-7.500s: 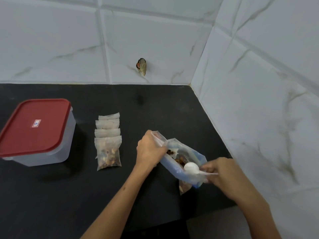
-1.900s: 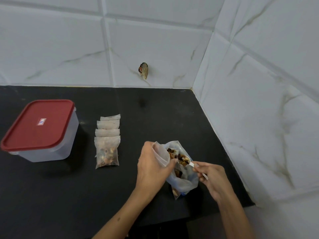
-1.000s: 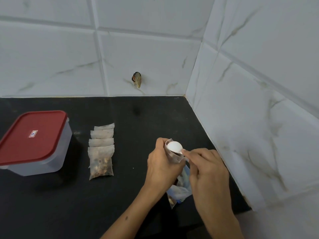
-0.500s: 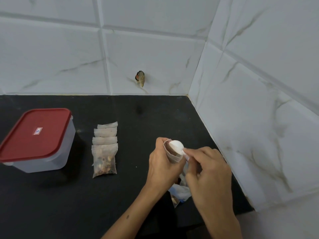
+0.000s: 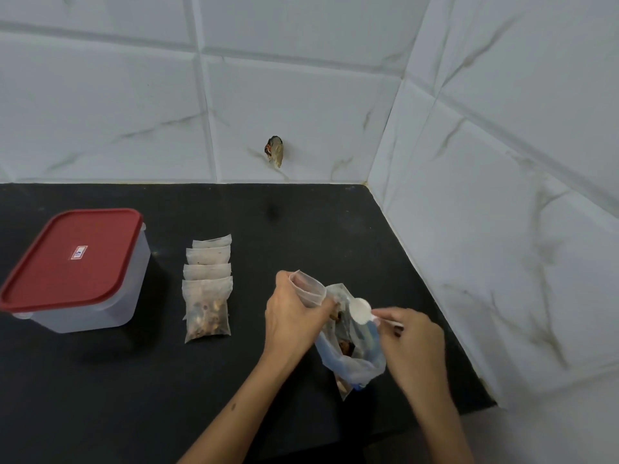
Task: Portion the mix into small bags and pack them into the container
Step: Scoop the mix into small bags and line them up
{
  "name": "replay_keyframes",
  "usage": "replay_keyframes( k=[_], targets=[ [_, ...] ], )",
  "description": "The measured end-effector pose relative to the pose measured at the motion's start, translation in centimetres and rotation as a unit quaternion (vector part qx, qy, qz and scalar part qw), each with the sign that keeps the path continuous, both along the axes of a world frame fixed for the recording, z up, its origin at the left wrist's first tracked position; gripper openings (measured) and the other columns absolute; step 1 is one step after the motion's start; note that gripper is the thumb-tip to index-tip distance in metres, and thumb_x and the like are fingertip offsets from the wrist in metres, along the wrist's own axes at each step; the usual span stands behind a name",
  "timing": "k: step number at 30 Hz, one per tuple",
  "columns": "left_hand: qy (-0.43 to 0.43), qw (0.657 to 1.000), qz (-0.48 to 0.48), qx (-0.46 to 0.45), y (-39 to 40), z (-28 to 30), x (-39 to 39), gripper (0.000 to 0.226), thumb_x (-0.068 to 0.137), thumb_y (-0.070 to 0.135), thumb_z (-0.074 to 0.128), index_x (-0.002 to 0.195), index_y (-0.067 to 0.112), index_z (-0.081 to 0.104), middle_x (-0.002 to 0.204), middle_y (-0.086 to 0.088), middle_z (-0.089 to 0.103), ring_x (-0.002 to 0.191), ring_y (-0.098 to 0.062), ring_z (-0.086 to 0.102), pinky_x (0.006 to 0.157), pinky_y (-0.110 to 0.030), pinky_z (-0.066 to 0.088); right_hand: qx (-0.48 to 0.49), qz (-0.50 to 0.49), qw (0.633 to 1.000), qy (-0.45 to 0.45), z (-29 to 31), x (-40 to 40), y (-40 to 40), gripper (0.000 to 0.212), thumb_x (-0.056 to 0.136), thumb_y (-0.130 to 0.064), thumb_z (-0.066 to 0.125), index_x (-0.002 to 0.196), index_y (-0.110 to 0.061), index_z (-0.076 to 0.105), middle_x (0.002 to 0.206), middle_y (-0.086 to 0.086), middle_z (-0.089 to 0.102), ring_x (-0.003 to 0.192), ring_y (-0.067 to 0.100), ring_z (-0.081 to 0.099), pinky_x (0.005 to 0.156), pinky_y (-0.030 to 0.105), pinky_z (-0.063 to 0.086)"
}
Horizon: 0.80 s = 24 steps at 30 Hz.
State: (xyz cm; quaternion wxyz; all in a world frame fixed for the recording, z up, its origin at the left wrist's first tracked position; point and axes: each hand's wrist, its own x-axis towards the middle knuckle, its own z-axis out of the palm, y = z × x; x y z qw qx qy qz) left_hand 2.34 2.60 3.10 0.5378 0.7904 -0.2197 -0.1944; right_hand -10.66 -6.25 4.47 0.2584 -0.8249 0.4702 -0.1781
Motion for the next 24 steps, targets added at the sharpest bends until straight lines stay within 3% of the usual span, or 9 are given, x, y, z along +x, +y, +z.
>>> replay_keyframes(
  k=[5, 10, 14, 17, 20, 24],
  targets=[
    [0.027, 0.998, 0.003, 0.062, -0.9, -0.3, 1.1, 0.062, 0.067, 0.042, 0.082, 0.109, 0.019, 0.043, 0.094, 0.009, 0.049, 0.089, -0.008, 0.051, 0.057, -0.016, 0.038, -0.059, 0.061, 0.99, 0.116, -1.5, 2.4, 0.3, 0.027, 0.091, -0.014, 0.048, 0.115, -0.018, 0.061, 0.115, 0.003, 0.054, 0.105, 0.017, 0.05, 0.084, 0.025, 0.041],
    [0.05, 0.989, -0.026, 0.137, -2.2, -1.3, 3.3, 0.064, 0.063, 0.041, 0.083, 0.109, 0.011, 0.051, 0.104, 0.0, 0.059, 0.095, -0.014, 0.058, 0.061, -0.021, 0.044, -0.077, 0.069, 0.984, 0.148, -2.1, 3.3, -0.1, 0.026, 0.093, -0.017, 0.048, 0.117, -0.017, 0.058, 0.118, 0.003, 0.053, 0.107, 0.016, 0.048, 0.084, 0.024, 0.04],
    [0.057, 0.987, -0.021, 0.15, -3.5, -1.9, 3.2, 0.057, 0.07, 0.022, 0.078, 0.118, 0.011, 0.05, 0.111, -0.004, 0.058, 0.1, -0.015, 0.055, 0.073, -0.026, 0.046, -0.039, 0.095, 0.984, 0.145, -2.8, 3.6, -0.2, 0.028, 0.092, -0.014, 0.05, 0.118, -0.017, 0.059, 0.119, 0.003, 0.053, 0.108, 0.017, 0.048, 0.086, 0.024, 0.039],
    [0.028, 0.995, -0.002, 0.098, -3.5, -1.2, 3.0, 0.045, 0.072, 0.017, 0.076, 0.112, 0.013, 0.054, 0.098, 0.002, 0.058, 0.091, -0.009, 0.057, 0.069, -0.02, 0.046, -0.018, 0.088, 0.991, 0.101, -2.8, 2.7, -0.2, 0.032, 0.088, -0.006, 0.05, 0.115, -0.015, 0.064, 0.117, 0.008, 0.055, 0.109, 0.023, 0.049, 0.09, 0.029, 0.04],
    [-0.054, 0.999, -0.002, -0.002, -2.7, -0.5, 2.0, 0.026, 0.077, 0.022, 0.075, 0.081, 0.022, 0.049, 0.073, 0.006, 0.056, 0.062, 0.0, 0.053, 0.051, -0.012, 0.04, -0.057, 0.04, 0.997, 0.039, -2.7, 1.4, 0.5, 0.028, 0.088, -0.008, 0.056, 0.112, -0.016, 0.067, 0.108, 0.005, 0.057, 0.097, 0.016, 0.05, 0.081, 0.023, 0.04],
    [-0.074, 0.997, -0.003, -0.024, -1.8, -1.3, 1.8, 0.03, 0.077, 0.024, 0.076, 0.078, 0.021, 0.046, 0.07, 0.005, 0.058, 0.059, -0.003, 0.057, 0.049, -0.014, 0.044, -0.048, -0.008, 0.995, 0.087, -2.6, 1.3, 0.6, 0.027, 0.094, -0.025, 0.053, 0.119, -0.02, 0.06, 0.095, -0.011, 0.039, 0.089, 0.001, 0.037, 0.075, 0.013, 0.031]
  ],
)
